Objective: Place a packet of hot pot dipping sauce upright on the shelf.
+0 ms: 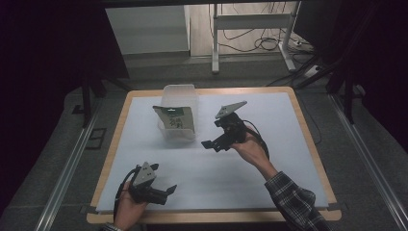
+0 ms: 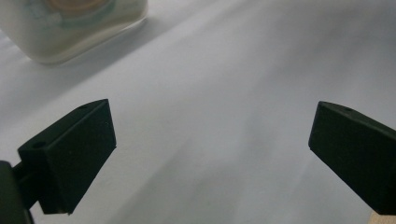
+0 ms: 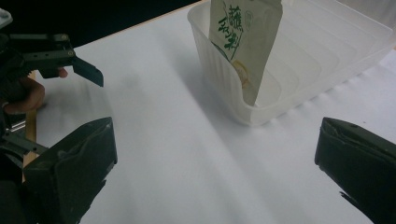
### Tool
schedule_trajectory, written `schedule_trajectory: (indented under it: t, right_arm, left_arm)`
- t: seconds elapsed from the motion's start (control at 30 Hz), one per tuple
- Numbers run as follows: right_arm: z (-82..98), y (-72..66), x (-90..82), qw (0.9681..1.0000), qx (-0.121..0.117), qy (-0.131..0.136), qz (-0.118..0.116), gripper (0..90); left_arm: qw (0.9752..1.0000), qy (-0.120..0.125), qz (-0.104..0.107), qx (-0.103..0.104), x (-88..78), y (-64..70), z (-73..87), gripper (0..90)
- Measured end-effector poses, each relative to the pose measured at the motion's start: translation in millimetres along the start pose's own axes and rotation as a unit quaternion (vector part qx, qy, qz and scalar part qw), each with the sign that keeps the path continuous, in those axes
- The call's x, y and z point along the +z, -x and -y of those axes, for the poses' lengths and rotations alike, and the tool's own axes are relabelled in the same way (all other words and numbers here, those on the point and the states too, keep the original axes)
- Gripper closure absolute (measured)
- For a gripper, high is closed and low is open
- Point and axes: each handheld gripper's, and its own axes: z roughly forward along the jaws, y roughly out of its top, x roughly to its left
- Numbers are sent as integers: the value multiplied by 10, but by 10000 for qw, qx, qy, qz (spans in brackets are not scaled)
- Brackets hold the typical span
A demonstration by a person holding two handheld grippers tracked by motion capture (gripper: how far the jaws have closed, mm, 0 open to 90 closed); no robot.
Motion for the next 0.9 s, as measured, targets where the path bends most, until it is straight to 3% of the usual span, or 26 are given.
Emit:
schedule_trajectory:
  t: [0.9]
  right_arm:
    - [441,-49,-152,9998,144,-108,90,0]
  left_arm:
    - [10000,-20,7,-2,1,1,-3,5]
